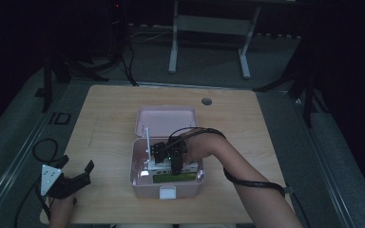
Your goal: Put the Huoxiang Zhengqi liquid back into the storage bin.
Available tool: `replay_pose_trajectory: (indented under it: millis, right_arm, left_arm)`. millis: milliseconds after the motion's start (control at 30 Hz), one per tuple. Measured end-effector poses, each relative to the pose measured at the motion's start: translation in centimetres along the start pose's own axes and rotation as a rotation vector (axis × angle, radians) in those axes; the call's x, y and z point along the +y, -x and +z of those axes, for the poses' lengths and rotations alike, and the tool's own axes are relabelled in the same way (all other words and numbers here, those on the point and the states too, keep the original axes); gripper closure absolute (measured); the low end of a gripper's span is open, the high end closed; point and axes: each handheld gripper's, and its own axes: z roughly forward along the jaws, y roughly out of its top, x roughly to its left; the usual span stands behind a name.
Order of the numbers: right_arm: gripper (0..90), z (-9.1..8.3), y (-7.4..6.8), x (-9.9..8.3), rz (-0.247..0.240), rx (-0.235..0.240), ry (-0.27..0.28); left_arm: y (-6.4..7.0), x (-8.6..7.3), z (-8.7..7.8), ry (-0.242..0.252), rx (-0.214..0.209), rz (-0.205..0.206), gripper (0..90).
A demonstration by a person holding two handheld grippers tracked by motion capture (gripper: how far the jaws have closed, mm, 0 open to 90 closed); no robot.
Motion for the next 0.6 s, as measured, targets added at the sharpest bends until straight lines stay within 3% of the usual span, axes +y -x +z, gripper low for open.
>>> replay_pose_trajectory:
  millis: [600]
  right_arm:
    - [61.8, 4.4, 0.2, -0.2, 0.042, 0.039, -0.018]
  left_arm:
    - [0.0, 0.0, 0.0, -0.002, -0.001, 0.002, 3.0]
